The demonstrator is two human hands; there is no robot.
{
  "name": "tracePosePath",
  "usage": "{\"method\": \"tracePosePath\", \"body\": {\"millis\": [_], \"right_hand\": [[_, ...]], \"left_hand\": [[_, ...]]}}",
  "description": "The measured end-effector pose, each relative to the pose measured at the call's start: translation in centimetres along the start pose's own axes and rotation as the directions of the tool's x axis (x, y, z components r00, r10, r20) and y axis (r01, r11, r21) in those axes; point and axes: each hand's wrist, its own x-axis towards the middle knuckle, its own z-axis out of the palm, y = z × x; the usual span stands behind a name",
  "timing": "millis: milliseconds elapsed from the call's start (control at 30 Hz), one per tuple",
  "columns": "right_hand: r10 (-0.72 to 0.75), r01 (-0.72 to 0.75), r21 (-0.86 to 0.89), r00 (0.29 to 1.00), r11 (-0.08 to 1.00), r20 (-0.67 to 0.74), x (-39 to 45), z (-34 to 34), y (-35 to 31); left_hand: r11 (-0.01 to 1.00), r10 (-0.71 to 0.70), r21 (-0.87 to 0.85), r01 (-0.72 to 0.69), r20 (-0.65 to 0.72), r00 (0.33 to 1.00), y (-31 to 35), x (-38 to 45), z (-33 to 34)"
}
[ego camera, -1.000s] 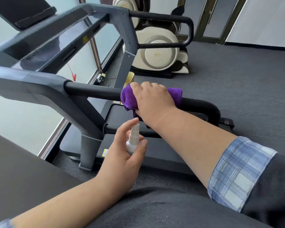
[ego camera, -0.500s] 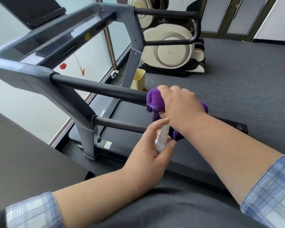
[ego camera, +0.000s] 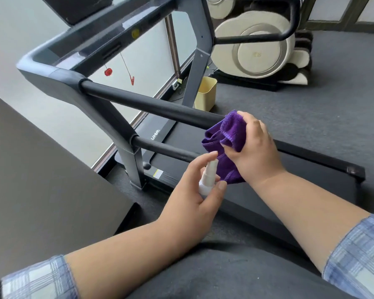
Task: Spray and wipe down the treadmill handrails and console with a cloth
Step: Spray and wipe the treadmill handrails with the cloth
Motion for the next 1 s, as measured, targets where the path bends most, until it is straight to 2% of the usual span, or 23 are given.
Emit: {"method": "tracePosePath", "body": {"millis": [167,467,767,1000], "right_hand": [[-0.008,0.009,0.045,1.000,0.999,-0.021,-0.3,0.6,1.0],[0.104,-0.101,0.143,0.995,0.985,-0.010,-2.2,1.1,2.6],[0.186,-0.197,0.130,0.978,0.972,0.089,-4.1,1.3,5.1],[0.350,-0.383,0.136,0.912,0.913,0.215,-8.6,2.2,8.2]], "left_hand": [[1.000,-0.018,0.017,0.019,-0.027,0.999,0.0,-0.2,0.1],[1.000,-0.014,0.008,0.014,-0.043,0.999,-0.2,-0.3,0.1],[1.000,-0.012,-0.005,0.012,-0.048,0.999,-0.3,0.1,1.0],[1.000,0.013,0.024,-0.013,-0.031,0.999,-0.7,0.1,0.8]]}}
